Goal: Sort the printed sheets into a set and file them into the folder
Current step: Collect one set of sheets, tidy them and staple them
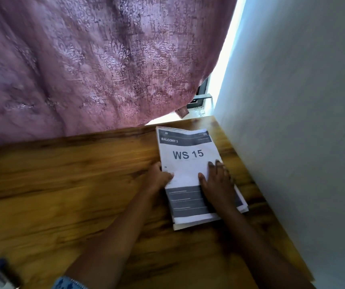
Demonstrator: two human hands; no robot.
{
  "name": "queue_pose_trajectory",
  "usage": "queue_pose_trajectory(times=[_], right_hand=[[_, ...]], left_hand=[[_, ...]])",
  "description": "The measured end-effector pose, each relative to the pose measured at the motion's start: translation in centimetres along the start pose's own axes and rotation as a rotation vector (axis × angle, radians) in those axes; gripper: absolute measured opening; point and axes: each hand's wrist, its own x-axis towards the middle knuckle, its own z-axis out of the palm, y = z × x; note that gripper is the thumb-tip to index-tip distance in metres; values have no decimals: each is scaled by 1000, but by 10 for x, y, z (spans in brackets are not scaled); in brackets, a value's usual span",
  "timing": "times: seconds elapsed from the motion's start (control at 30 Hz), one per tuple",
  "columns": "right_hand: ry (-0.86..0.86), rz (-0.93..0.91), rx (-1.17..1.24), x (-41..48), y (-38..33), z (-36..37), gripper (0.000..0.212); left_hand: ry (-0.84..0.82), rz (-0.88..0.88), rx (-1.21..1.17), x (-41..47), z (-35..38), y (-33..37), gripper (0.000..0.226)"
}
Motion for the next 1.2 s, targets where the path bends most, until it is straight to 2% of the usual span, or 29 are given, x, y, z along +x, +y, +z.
queue_pose_trajectory(times=[0.13,0.27,0.4,0.57,0.63,0.7,0.77,0.83,0.93,1.07,1.2], right_hand=[[-127,-158,-14,-18,-70,17,69],[-163,-305,38,-36,-143,40,74],[-200,-372,100,-66,-215,59,88],[-218,-377,81,-102,-274,78,87],[-214,-346,39,-115,-292,81,81],[-184,-319,21,-123,-300,84,75],[-168,-313,11,-127,-302,87,75],[-156,-318,-3,-126,-301,89,76],[-190,-304,-22,-123,-301,89,78],[-210,-312,-48,-116,-303,78,77],[-211,-377,-22,-65,-307,62,52]], left_hand=[[131,-87,-91,1,-79,-38,38],[251,-110,-71,-13,-161,-72,44],[345,-84,-17,-31,-227,-106,38],[421,-33,121,-44,-284,-142,37],[447,10,196,-47,-297,-153,44],[492,35,285,-45,-304,-163,61],[539,38,604,-38,-303,-166,87],[508,135,820,-31,-294,-153,94],[359,382,999,-9,-280,-130,73],[255,377,1086,16,-274,-135,60],[287,418,1070,21,-274,-148,68]])
